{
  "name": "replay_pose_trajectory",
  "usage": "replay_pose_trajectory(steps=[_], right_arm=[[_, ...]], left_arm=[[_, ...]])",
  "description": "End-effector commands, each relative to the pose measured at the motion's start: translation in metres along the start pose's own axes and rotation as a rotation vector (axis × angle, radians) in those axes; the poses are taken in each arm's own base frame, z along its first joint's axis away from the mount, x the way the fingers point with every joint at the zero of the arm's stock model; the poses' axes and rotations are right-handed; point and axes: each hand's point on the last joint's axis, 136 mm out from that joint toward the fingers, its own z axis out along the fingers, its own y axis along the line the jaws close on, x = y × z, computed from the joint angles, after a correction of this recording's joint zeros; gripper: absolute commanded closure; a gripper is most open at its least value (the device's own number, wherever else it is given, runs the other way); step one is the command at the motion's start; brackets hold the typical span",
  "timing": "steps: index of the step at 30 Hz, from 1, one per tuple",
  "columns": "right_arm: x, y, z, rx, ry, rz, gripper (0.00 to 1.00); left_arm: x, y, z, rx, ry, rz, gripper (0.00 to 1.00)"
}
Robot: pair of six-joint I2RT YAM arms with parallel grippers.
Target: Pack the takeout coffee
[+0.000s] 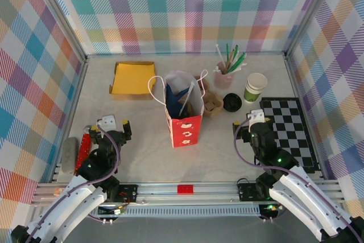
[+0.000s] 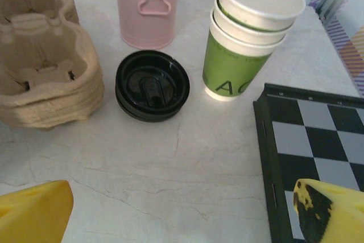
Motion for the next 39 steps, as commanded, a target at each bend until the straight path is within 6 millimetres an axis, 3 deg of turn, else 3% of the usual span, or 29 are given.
replay_pose_trajectory(steps=[1, 18, 30, 39], right_arm=[[-0.005, -0.007, 0.002, 0.043, -0.044, 0.056, 0.01], [0.031, -0.023, 0.000, 0.103, -0.106, 0.079, 0.01], [0.018, -0.029, 0.000, 0.136, -0.209, 0.070, 0.01], [0.010, -0.025, 0.011, 0.149, -0.234, 0.035, 0.01]], left_arm=[[0.000, 0.004, 0.004, -0.034, -0.031, -0.026, 0.00], [0.025, 0.007, 0.009, -0.058, -0.002, -0.010, 0.00], [0.022, 0.014, 0.009, -0.095, -0.036, -0.017, 0.00], [0.017, 0.018, 0.006, -0.097, -0.092, -0.043, 0.00]])
